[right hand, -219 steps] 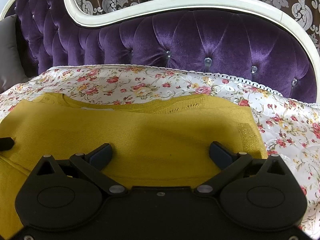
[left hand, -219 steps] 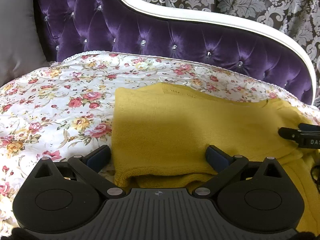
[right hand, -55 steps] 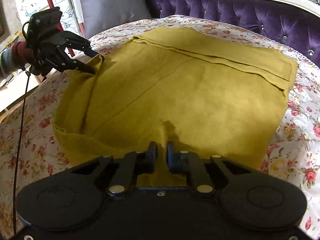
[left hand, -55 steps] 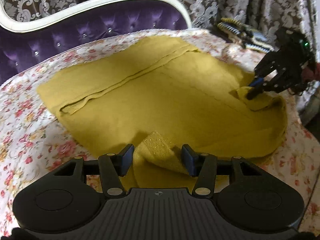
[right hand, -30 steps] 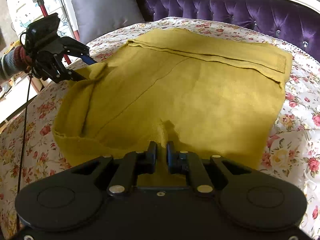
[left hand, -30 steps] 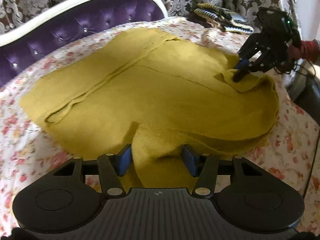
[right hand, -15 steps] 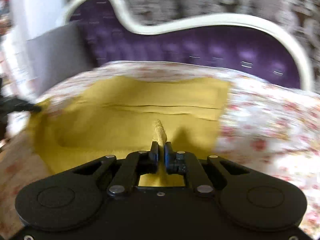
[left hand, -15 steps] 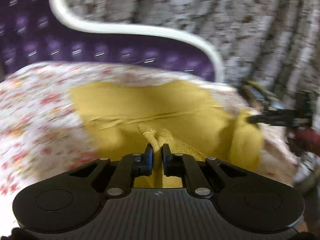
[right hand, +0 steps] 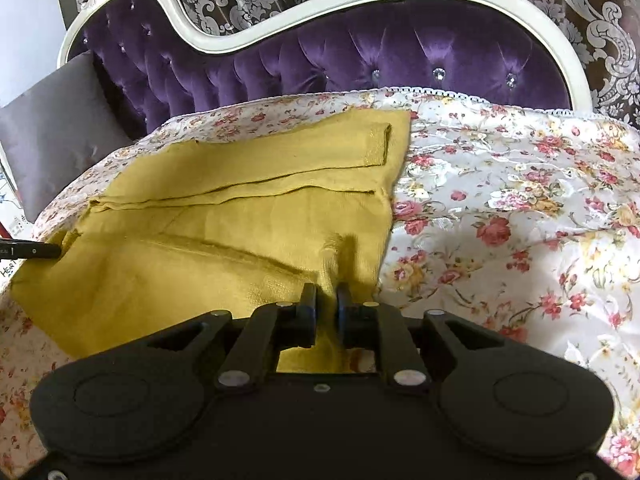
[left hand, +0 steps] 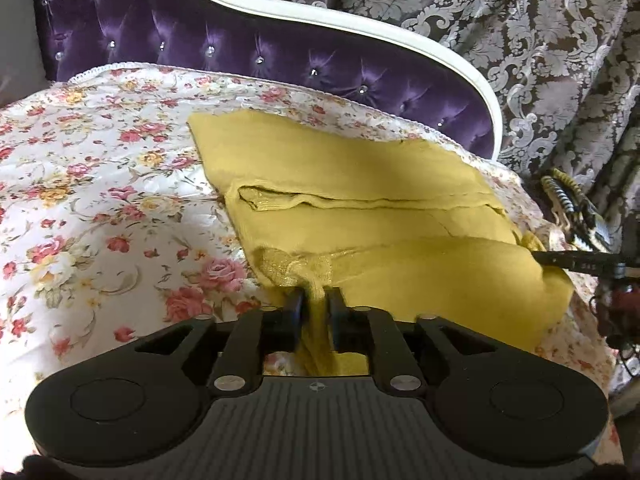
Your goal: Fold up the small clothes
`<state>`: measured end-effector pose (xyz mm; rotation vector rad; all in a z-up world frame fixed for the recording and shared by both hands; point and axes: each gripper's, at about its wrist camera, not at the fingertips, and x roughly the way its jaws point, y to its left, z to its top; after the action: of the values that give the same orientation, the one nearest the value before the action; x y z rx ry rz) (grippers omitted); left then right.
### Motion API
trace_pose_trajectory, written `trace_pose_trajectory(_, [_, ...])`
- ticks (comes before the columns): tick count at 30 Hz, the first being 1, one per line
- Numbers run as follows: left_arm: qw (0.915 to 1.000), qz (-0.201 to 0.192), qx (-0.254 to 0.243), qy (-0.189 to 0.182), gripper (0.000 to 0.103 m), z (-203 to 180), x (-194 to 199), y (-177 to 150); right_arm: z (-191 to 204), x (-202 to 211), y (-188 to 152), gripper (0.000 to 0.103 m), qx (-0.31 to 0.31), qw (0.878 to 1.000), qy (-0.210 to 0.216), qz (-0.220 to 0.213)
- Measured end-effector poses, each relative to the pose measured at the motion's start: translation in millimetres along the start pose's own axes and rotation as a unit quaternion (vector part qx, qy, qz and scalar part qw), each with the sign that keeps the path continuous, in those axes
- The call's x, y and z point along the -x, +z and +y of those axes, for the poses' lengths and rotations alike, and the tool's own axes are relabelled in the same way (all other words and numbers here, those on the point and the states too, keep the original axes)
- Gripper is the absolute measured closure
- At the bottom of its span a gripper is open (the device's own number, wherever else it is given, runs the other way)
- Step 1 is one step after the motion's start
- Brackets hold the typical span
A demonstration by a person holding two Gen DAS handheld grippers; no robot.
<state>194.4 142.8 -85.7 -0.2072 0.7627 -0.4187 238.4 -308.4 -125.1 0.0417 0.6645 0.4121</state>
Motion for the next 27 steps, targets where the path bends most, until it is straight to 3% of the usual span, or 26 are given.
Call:
trace_pose_trajectory(3, [1.0000,0.003,-0.004,-0.006,0.077,-2.8,-5.6,3.1,-1.1,-2.1,0.0,0.080,-0.003,1.000,0.002,-0.002])
trace_pose_trajectory(6, [0.9999,0.004,-0.009,-0.005,0.077,-5.8,-9.0,4.6,-1.2,-1.8,-0.3,0.080,-0.007,1.000,0.002,-0.005])
trace_pose_trajectory(8, [0.9999,-0.002,-0.011,-0.003,0.087,-7.5,-8.1,2.8,0.1,0.5,-0.8,0.082,-0.007,1.000,0.000,-0.010])
trace_pose_trajectory(9, [0.9999,-0.005,-0.012,0.001,0.098,-8.4,-6.7,1.2,1.3,1.6,-0.7,0.090,-0.005,1.000,-0.002,-0.011])
trace_pose_trajectory(13, [0.9978,-0.048,-0.029,0.035,0.098,-16.7,13.3,-7.5,14.1,15.7,0.8,0.092,0.017,0.999,-0.006,-0.028])
trace_pose_trajectory(17, [0.9901,-0.090,-0.086,0.064,0.098,-35.3,38.9,-3.2,22.2,39.7,18.7,0.092,0.031,0.997,-0.010,-0.076])
trace_pose_trajectory(21, [0.9831,-0.122,-0.117,0.069,0.098,-43.0,47.1,25.8,18.9,44.7,55.0,0.094,0.039,0.993,-0.019,-0.113])
trace_pose_trajectory(27, [0.9798,-0.153,-0.097,0.086,0.098,-24.7,17.0,84.7,-0.7,0.7,114.1,0.094,0.039,0.989,-0.046,-0.132])
